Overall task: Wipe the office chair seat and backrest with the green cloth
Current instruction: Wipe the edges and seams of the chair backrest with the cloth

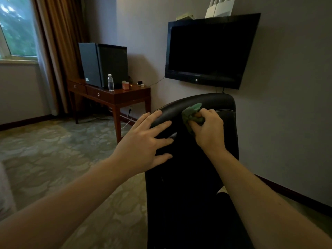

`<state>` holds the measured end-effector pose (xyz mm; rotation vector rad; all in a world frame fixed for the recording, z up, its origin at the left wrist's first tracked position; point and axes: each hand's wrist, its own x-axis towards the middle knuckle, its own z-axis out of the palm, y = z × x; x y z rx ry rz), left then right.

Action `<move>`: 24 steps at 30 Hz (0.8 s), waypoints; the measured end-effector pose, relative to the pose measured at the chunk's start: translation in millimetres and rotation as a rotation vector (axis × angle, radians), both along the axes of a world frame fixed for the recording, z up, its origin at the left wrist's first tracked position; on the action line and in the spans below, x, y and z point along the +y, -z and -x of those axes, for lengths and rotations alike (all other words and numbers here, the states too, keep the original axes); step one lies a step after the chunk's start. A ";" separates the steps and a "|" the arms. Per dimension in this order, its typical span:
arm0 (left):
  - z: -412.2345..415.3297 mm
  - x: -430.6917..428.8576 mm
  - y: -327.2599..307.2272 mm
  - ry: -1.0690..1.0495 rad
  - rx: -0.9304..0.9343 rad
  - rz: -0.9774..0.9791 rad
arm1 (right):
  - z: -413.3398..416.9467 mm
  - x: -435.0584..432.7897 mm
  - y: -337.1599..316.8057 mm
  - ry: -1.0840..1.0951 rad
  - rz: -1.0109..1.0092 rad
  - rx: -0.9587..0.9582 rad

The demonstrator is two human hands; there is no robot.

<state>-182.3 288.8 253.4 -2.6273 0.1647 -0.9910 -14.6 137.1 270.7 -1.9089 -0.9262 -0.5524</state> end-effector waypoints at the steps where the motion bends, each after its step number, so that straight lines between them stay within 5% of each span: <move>1: -0.2 -0.9 0.4 -0.005 0.000 0.005 | -1.4 -4.4 1.7 0.045 -0.042 0.018; 4: -0.7 -3.2 3.1 -0.010 -0.022 0.033 | 2.8 -14.3 6.6 0.048 -0.118 0.062; 10: -5.7 -12.1 5.7 -0.019 -0.119 0.117 | 24.5 -1.3 5.5 -0.145 0.038 -0.056; 24: -12.4 -9.4 10.4 -0.033 -0.118 0.150 | -11.4 -3.6 -5.1 -0.044 0.011 0.077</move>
